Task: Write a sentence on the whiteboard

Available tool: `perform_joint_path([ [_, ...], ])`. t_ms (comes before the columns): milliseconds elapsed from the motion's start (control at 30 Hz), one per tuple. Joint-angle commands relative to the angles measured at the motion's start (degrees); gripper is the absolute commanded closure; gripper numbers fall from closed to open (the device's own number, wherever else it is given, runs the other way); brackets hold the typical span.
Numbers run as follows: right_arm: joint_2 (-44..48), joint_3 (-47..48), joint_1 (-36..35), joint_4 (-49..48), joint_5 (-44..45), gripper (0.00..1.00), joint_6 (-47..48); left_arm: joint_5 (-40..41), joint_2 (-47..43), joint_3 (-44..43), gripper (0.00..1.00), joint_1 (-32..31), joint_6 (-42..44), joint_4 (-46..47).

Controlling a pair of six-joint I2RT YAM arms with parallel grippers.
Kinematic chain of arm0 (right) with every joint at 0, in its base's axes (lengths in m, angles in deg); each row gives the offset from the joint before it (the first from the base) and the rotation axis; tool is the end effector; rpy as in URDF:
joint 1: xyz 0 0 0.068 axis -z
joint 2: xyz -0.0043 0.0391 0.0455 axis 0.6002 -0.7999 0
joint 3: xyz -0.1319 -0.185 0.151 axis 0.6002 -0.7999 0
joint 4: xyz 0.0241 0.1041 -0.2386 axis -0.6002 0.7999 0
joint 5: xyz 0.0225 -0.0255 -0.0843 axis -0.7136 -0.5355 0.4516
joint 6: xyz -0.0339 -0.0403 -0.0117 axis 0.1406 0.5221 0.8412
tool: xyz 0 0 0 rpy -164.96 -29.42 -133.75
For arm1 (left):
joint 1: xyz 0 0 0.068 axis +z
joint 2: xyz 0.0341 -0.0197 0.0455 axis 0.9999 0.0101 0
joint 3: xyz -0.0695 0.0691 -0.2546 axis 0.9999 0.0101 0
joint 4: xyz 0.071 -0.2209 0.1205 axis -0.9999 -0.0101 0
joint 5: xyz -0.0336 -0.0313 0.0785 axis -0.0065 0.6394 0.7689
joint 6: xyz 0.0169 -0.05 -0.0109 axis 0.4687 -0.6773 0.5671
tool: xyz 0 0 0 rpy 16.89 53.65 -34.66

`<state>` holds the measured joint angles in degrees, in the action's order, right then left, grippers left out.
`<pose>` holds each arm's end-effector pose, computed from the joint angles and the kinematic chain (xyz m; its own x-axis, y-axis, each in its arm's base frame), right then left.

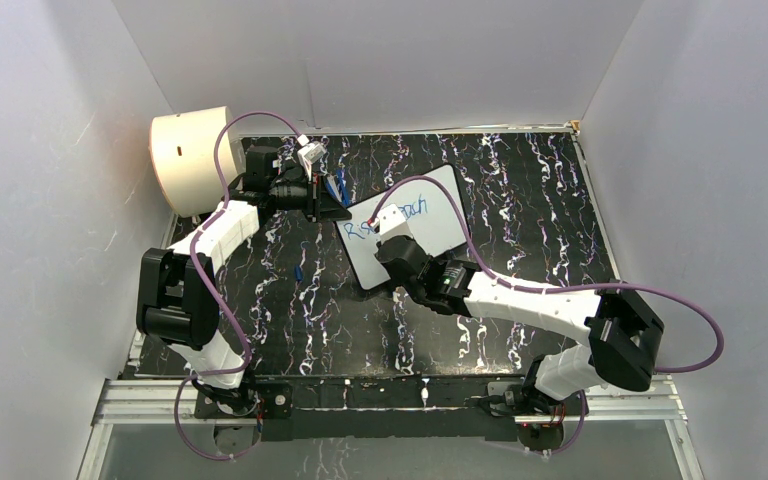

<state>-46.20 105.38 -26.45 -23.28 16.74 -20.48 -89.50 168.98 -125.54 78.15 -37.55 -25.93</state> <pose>0.1583 0.2682 0.2642 -0.3511 -0.3304 -0.8761 -0.4396 0.8843 -0.1573 0.3494 -0.1018 0.2671 -0.5491 0.0721 -0.8326 0.8041 0.3171 -0.5029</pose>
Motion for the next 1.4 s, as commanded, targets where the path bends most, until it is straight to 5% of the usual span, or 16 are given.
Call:
perform_joint_path([
  [0,-1.0,1.8,0.5,0.0,-0.1,1.0,-1.1,-0.6,-1.1,-0.7,1.0,-1.4,1.2,-2.7],
  [1367,2.8,-1.1,1.3,0.8,1.0,1.0,-1.2,-0.3,-1.1,-0.8,1.0,-1.4,1.4,-2.9],
])
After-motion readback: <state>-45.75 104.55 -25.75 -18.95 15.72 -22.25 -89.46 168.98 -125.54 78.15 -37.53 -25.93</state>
